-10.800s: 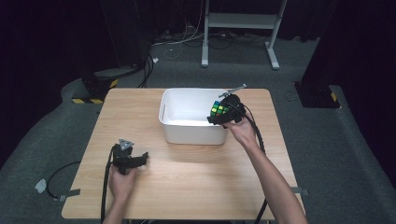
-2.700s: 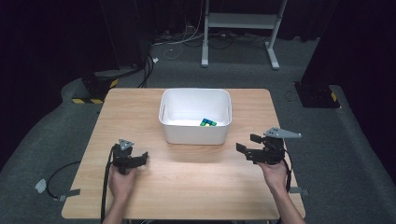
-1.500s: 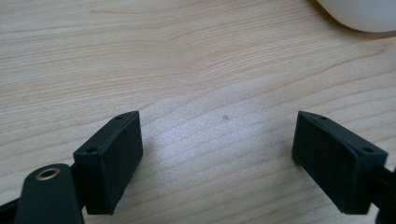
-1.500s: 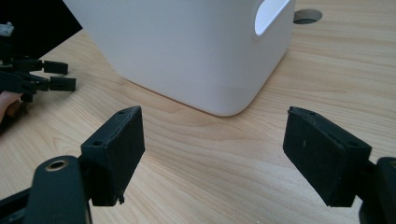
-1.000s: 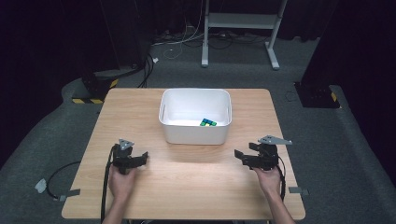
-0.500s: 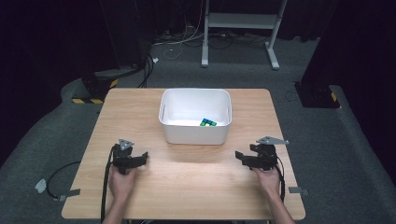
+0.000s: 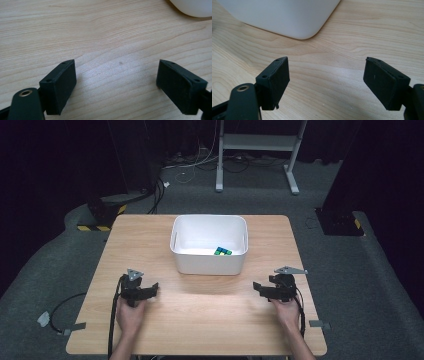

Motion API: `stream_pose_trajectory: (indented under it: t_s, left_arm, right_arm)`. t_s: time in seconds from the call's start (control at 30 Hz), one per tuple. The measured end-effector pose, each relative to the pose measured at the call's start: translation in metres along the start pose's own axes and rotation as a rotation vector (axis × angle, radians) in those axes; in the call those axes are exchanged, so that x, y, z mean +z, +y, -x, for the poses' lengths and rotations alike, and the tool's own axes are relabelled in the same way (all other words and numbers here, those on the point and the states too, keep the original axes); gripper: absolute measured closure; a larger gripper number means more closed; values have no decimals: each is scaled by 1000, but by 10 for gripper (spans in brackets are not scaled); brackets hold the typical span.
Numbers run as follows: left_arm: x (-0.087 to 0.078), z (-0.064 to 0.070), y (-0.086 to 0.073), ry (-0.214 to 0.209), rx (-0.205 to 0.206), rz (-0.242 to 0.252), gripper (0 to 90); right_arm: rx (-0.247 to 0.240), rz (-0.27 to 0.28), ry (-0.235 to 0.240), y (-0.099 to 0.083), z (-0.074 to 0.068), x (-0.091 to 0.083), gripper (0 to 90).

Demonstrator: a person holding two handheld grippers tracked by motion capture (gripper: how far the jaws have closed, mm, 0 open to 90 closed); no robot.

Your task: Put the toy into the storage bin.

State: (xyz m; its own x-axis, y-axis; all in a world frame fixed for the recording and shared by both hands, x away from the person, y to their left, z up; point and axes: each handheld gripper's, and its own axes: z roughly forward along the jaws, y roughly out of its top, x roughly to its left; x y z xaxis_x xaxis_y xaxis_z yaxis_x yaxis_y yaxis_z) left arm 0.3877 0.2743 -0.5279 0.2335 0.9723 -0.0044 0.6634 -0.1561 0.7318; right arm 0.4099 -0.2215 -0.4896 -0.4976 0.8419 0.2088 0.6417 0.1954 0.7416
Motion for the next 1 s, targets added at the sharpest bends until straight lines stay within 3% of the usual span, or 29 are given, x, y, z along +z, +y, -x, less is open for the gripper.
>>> stream_pose_trajectory:
  t_s: [0.37,1.0]
  left_arm:
    - [0,0,0,0,1,0,165]
    - [0,0,0,0,0,0,166]
  right_arm:
    - [9,-35,-41,-5,6,10,212]
    - [-33,-75,-117,-9,10,21,212]
